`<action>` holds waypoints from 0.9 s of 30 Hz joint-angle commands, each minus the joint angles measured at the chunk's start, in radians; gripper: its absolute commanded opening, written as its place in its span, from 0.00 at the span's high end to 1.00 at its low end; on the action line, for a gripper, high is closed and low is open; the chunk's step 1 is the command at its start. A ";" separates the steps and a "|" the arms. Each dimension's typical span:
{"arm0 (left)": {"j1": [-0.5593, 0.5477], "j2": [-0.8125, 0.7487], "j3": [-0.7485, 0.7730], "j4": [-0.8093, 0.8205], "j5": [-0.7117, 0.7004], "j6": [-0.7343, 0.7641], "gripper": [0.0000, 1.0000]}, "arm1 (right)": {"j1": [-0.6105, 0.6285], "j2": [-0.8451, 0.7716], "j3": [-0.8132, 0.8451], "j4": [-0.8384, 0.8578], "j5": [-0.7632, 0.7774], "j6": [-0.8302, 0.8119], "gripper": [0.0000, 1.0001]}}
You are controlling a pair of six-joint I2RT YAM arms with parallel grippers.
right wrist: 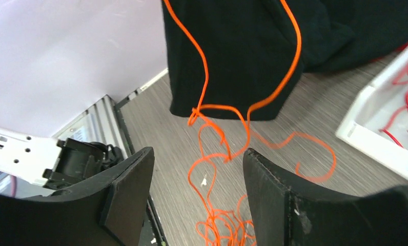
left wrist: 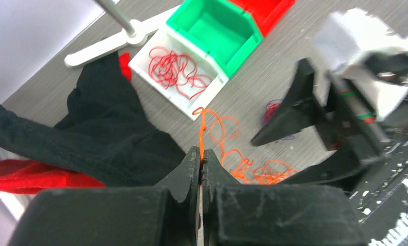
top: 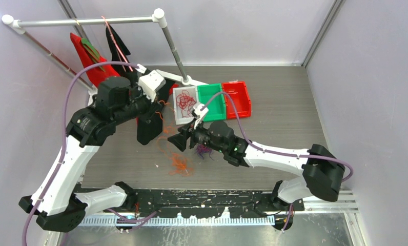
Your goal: Untangle the cables
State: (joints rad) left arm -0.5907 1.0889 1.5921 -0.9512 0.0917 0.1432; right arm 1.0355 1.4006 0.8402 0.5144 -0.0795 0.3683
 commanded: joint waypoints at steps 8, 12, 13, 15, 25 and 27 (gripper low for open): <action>0.005 0.041 -0.010 0.078 -0.109 0.055 1.00 | 0.085 -0.076 -0.105 -0.002 0.164 -0.033 0.31; 0.005 0.036 0.003 0.065 -0.117 0.071 1.00 | 0.102 -0.004 -0.106 0.006 0.071 0.002 0.30; 0.006 0.034 0.003 0.063 -0.118 0.073 1.00 | 0.111 0.015 -0.105 0.007 0.052 0.005 0.30; 0.005 0.030 0.003 0.062 -0.122 0.079 1.00 | 0.125 0.051 -0.096 0.006 0.011 0.007 0.29; 0.005 0.031 0.025 0.047 -0.120 0.084 1.00 | 0.164 0.193 -0.026 0.019 0.081 -0.003 0.36; 0.005 0.025 0.024 0.038 -0.124 0.084 1.00 | 0.164 0.202 -0.019 0.028 0.106 -0.013 0.44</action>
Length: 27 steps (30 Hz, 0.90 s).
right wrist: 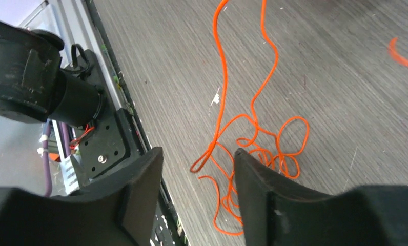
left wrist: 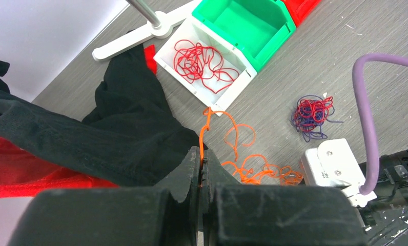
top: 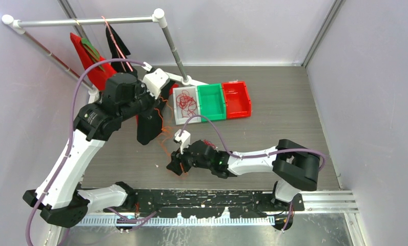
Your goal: Untangle the cables
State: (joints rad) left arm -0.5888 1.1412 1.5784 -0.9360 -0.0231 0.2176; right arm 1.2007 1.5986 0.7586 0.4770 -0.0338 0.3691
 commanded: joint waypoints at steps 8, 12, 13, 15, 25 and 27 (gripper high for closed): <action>0.003 -0.059 0.020 -0.013 -0.018 0.045 1.00 | -0.022 -0.117 -0.051 0.172 0.121 -0.020 0.99; 0.003 -0.069 0.024 -0.047 -0.022 0.087 1.00 | -0.057 -0.282 -0.068 0.013 0.108 -0.031 0.99; 0.003 -0.075 0.020 -0.049 -0.025 0.097 1.00 | -0.067 -0.336 -0.070 -0.038 0.105 -0.046 0.99; 0.003 -0.094 0.000 -0.050 -0.031 0.116 1.00 | -0.087 -0.445 -0.079 -0.129 0.108 -0.064 0.99; 0.003 -0.170 -0.021 -0.096 0.010 0.205 1.00 | -0.193 -0.833 0.030 -0.588 0.097 -0.124 0.99; 0.003 -0.184 -0.016 -0.108 0.026 0.211 1.00 | -0.194 -0.864 0.070 -0.656 0.107 -0.137 0.99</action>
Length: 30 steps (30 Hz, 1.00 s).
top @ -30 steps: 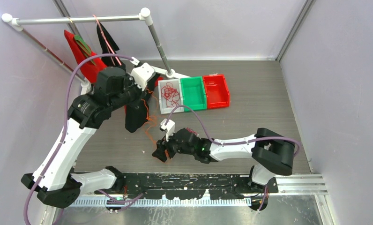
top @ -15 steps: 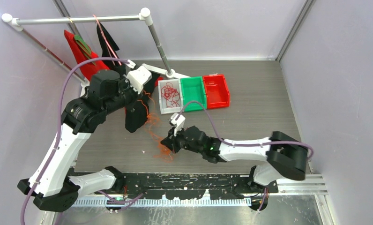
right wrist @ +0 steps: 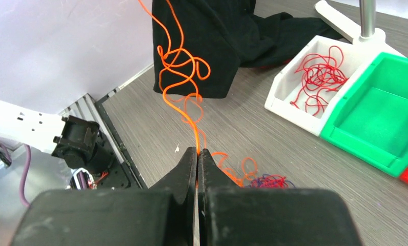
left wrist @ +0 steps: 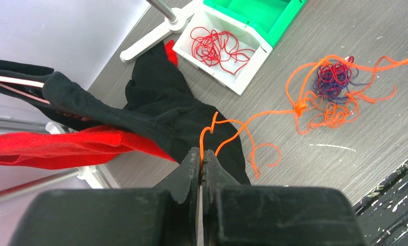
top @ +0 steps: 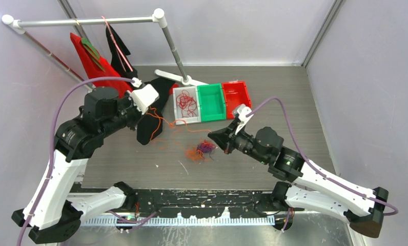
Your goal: Untangle the cables
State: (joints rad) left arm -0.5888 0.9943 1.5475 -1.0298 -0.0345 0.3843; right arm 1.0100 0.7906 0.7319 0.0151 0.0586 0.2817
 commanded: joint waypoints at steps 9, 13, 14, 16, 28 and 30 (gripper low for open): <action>0.003 -0.102 -0.007 -0.072 0.131 0.055 1.00 | -0.005 -0.121 0.250 -0.293 0.100 -0.079 0.99; 0.003 -0.133 -0.025 -0.089 0.212 0.044 1.00 | -0.005 -0.119 0.320 -0.291 0.104 -0.093 0.99; 0.003 -0.143 -0.032 -0.087 0.223 0.044 1.00 | -0.004 -0.113 0.340 -0.300 0.103 -0.098 0.99; 0.003 -0.153 -0.044 -0.090 0.224 0.051 1.00 | -0.004 -0.105 0.377 -0.322 0.108 -0.111 0.99; 0.003 -0.212 -0.172 -0.117 0.031 0.154 1.00 | -0.005 -0.132 0.507 -0.352 0.329 -0.250 0.99; 0.004 -0.215 -0.185 -0.123 0.021 0.161 1.00 | -0.005 -0.142 0.519 -0.344 0.364 -0.271 0.99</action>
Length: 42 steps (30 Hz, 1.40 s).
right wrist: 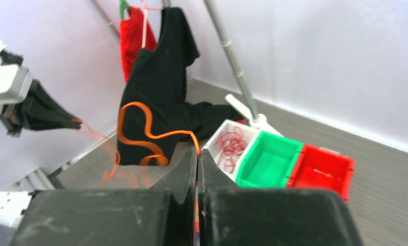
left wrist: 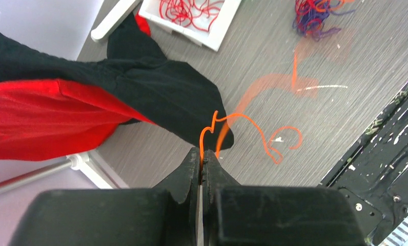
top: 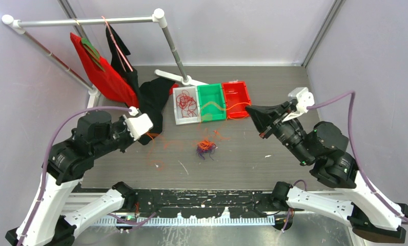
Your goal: Untangle the cables
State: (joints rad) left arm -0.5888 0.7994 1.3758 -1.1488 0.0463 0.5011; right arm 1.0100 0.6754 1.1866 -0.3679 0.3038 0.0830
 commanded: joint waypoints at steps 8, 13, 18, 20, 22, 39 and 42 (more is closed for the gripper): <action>0.003 -0.015 -0.025 -0.005 -0.055 0.054 1.00 | -0.004 -0.041 0.088 0.054 0.202 -0.110 0.99; 0.003 0.029 0.036 0.001 0.050 -0.003 1.00 | -0.005 -0.032 0.085 0.052 0.216 -0.128 0.99; 0.003 0.101 0.100 0.059 0.178 -0.085 1.00 | -0.005 -0.034 0.086 0.062 0.250 -0.162 0.99; 0.003 0.146 0.131 0.086 0.204 -0.109 1.00 | -0.005 -0.043 0.084 0.070 0.268 -0.173 0.99; 0.004 0.183 0.156 0.134 0.220 -0.126 1.00 | -0.005 -0.054 0.078 0.080 0.284 -0.185 0.99; -0.014 0.678 0.592 0.445 0.277 -0.082 1.00 | -0.005 -0.095 0.050 0.162 0.323 -0.239 0.99; -0.015 0.749 0.627 0.490 0.276 -0.076 1.00 | -0.004 -0.101 0.042 0.159 0.326 -0.247 0.99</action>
State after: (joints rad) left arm -0.5980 1.4925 1.9419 -0.7822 0.3069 0.4046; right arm 1.0065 0.5907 1.2263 -0.2661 0.6163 -0.1345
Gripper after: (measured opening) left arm 0.011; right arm 0.039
